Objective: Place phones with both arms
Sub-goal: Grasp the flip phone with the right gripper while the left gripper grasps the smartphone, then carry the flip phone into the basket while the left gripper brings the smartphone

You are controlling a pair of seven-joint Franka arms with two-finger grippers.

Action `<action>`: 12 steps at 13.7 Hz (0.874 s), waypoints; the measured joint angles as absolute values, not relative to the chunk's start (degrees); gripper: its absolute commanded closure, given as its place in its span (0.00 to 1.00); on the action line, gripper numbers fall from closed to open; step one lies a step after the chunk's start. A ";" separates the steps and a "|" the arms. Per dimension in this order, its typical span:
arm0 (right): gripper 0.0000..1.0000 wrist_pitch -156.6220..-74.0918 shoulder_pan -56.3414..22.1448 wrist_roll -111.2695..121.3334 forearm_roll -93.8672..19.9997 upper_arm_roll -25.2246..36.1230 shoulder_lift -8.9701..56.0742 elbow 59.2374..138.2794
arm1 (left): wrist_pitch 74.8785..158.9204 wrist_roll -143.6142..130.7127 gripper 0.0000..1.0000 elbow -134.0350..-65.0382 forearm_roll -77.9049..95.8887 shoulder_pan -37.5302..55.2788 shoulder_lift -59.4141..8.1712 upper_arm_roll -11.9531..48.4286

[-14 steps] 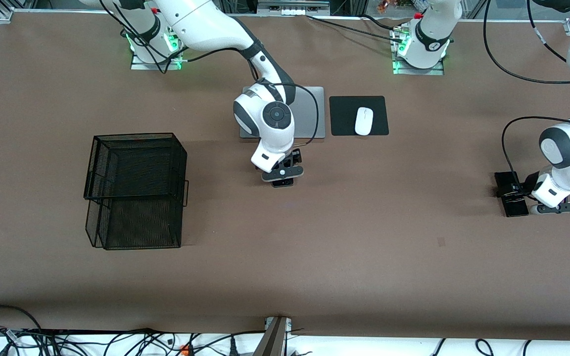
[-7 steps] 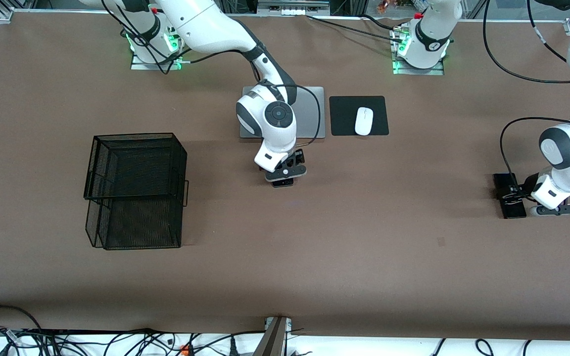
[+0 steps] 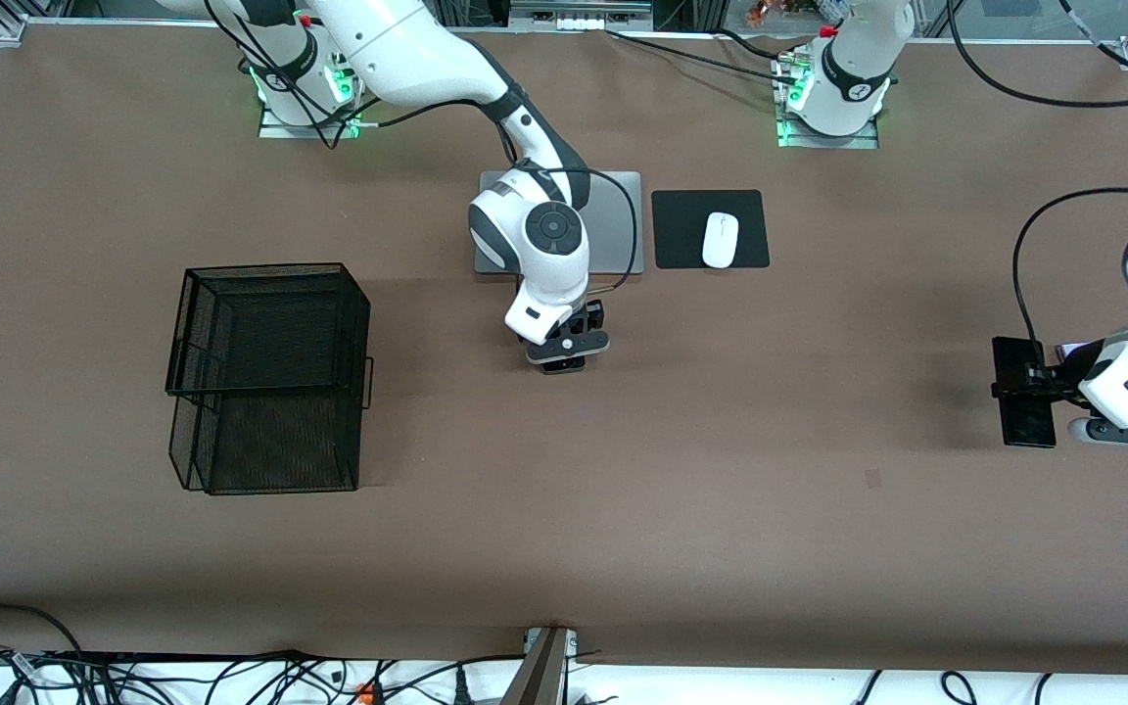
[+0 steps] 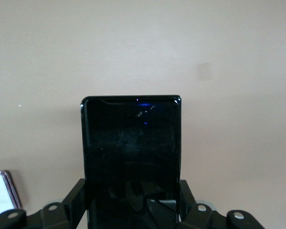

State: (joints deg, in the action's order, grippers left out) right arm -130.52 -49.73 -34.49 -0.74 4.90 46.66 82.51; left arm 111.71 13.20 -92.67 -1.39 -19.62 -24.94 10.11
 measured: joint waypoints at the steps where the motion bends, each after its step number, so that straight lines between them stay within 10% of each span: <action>1: 1.00 -125.74 -49.68 -34.49 -0.80 5.16 45.25 80.39 | 108.05 11.77 0.73 -89.82 -1.39 -17.41 -24.74 10.16; 7: 1.00 -101.41 -41.36 -29.36 -4.32 8.32 31.87 76.36 | 98.74 2.26 0.71 -84.12 -2.03 1.79 -25.78 10.51; 12: 1.00 -107.58 -37.81 -12.65 -5.07 25.42 21.96 94.09 | 103.27 -10.65 0.70 -84.40 0.69 15.86 -33.96 11.06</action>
State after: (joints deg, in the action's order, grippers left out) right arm -107.58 -37.81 -12.65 -5.07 25.42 21.96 94.09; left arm 103.27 -10.65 -84.40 0.69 15.86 -33.96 11.06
